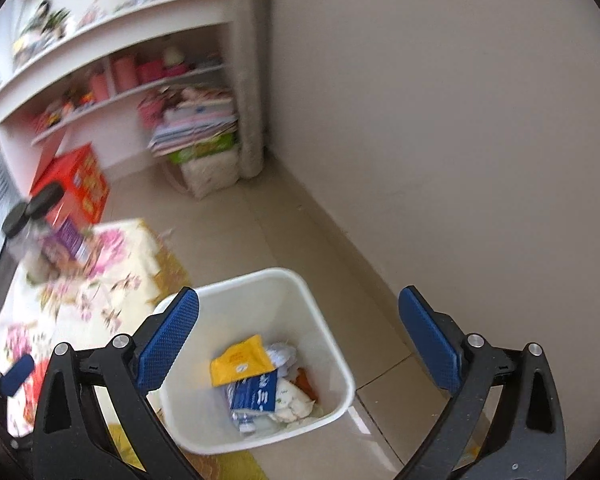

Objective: Collect trash
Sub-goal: 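Grasp crumpled white tissue with the left tool while the right tool grasps the red snack bag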

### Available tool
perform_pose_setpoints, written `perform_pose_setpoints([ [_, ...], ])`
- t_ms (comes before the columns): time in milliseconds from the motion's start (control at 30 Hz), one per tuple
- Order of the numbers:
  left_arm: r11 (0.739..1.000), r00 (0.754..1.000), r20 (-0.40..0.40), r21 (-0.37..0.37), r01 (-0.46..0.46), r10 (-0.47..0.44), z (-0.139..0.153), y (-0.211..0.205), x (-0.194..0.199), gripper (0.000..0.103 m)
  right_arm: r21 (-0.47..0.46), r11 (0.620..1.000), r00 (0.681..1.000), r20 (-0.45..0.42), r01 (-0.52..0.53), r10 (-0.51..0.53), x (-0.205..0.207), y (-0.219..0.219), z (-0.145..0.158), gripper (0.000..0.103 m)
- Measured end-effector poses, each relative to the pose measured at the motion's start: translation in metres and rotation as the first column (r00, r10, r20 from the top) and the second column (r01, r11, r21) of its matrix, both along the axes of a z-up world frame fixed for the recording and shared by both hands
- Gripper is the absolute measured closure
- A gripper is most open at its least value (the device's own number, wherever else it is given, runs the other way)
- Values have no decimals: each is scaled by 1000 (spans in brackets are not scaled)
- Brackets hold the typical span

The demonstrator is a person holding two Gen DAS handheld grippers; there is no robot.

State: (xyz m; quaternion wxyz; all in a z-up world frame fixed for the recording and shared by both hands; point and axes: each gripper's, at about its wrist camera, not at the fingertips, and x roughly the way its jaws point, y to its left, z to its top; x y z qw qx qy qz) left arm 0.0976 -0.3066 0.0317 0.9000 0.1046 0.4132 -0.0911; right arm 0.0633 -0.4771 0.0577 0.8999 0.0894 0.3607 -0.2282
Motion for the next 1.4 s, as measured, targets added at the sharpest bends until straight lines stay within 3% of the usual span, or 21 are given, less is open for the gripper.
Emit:
perform_pose_setpoints([
  [267, 993, 994, -30, 58, -102, 104, -13, 79, -1, 25, 9, 981, 979, -57, -193, 194, 24, 68, -5, 7],
  [567, 974, 979, -65, 134, -181, 191, -21, 170, 1, 25, -18, 924, 917, -134, -381, 376, 45, 154, -16, 7],
  [800, 961, 975, -113, 224, -163, 191, -36, 226, 4, 25, -2, 871, 852, -208, -492, 480, 57, 213, -33, 7],
  [933, 961, 964, -212, 259, -102, 160, -57, 251, 16, 25, 67, 842, 809, -246, -535, 534, 64, 241, -46, 7],
  [1167, 975, 937, -339, 223, -8, 85, -95, 269, 38, 25, 222, 802, 739, -312, -555, 597, 82, 277, -75, 7],
  [1400, 992, 907, -419, 125, 0, 53, -120, 280, 61, 27, 259, 783, 691, -369, -566, 622, 94, 307, -98, 7],
])
